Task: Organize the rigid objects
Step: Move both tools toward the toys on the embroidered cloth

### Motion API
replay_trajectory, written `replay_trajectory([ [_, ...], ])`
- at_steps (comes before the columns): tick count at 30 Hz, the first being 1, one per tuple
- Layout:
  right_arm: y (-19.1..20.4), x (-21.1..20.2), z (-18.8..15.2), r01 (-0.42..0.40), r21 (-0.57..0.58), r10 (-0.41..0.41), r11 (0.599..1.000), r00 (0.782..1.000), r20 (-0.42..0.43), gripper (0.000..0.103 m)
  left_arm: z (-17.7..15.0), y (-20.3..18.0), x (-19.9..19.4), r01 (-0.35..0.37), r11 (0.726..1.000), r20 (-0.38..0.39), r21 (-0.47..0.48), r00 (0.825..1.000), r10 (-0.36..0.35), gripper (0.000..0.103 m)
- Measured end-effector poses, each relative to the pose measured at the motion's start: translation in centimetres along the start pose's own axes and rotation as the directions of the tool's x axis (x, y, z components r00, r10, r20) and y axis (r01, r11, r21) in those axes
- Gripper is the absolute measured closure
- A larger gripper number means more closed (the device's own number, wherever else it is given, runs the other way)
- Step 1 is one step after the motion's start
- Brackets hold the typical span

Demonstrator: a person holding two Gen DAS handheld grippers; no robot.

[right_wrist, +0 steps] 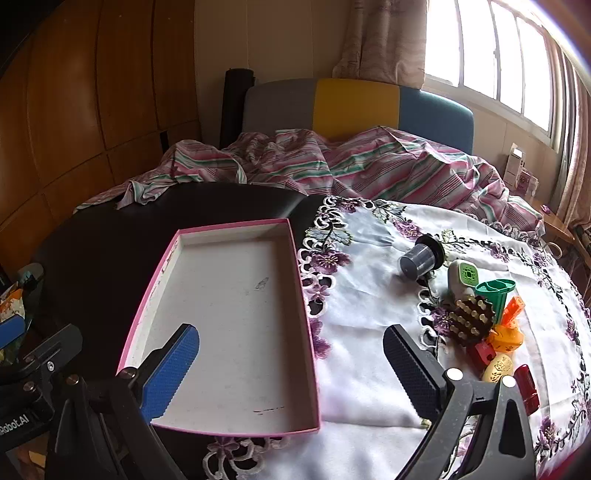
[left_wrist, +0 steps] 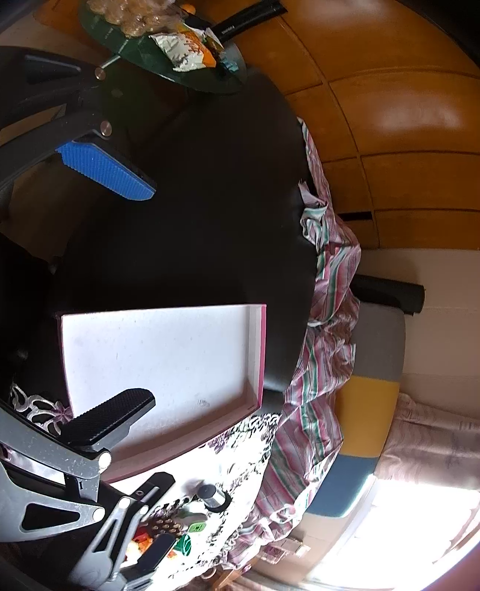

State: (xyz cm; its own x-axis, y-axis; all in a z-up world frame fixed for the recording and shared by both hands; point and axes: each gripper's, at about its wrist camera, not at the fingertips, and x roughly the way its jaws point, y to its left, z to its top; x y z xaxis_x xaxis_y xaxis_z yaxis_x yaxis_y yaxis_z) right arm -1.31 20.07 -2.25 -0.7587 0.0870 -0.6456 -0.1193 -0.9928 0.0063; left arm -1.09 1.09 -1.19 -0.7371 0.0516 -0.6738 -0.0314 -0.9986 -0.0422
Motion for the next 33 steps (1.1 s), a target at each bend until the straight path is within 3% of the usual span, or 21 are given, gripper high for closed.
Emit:
replay_trajectory([
  [5, -1.9, 0.5, 0.5, 0.02, 0.008, -0.02, 1.0, 1.0, -0.011, 0.001, 0.1, -1.0, 0.6, 0.05, 0.998, -0.012, 0.049, 0.999, -0.049, 0.0],
  [10, -7.1, 1.2, 1.8, 0.018, 0.09, -0.014, 0.996, 0.999, -0.042, 0.001, 0.8, -2.9, 2.0, 0.195, 0.975, -0.095, 0.103, 0.978, -0.186, 0.0],
  [15, -13.9, 2.0, 3.1, 0.145, 0.123, -0.139, 0.982, 0.989, -0.056, 0.001, 1.8, -6.6, 3.4, 0.279, 0.939, -0.144, 0.201, 0.957, -0.253, 0.0],
  [20, -20.7, 2.6, 3.2, 0.272, 0.185, -0.263, 0.944, 0.962, -0.07, 0.001, 3.2, -10.2, 3.9, 0.351, 0.904, -0.159, 0.244, 0.934, -0.32, 0.0],
  [23, -23.8, 2.8, 2.5, 0.314, 0.249, -0.304, 0.916, 0.949, -0.079, 0.001, 4.4, -12.6, 4.8, 0.416, 0.87, -0.187, 0.266, 0.907, -0.376, 0.0],
  [25, -25.4, 2.8, 1.6, 0.312, 0.312, -0.298, 0.897, 0.95, -0.093, 0.001, 5.1, -14.3, 5.3, 0.438, 0.855, -0.207, 0.279, 0.896, -0.392, 0.0],
  [28, -27.3, 2.5, 1.4, 0.27, 0.415, -0.248, 0.869, 0.963, -0.107, 0.001, 6.0, -17.6, 6.7, 0.44, 0.832, -0.216, 0.337, 0.897, -0.387, 0.0],
  [33, -28.0, 1.3, 1.5, 0.254, 0.454, -0.248, 0.854, 0.966, -0.073, 0.001, 7.3, -23.5, 10.3, 0.504, 0.778, -0.309, 0.375, 0.859, -0.408, 0.0],
])
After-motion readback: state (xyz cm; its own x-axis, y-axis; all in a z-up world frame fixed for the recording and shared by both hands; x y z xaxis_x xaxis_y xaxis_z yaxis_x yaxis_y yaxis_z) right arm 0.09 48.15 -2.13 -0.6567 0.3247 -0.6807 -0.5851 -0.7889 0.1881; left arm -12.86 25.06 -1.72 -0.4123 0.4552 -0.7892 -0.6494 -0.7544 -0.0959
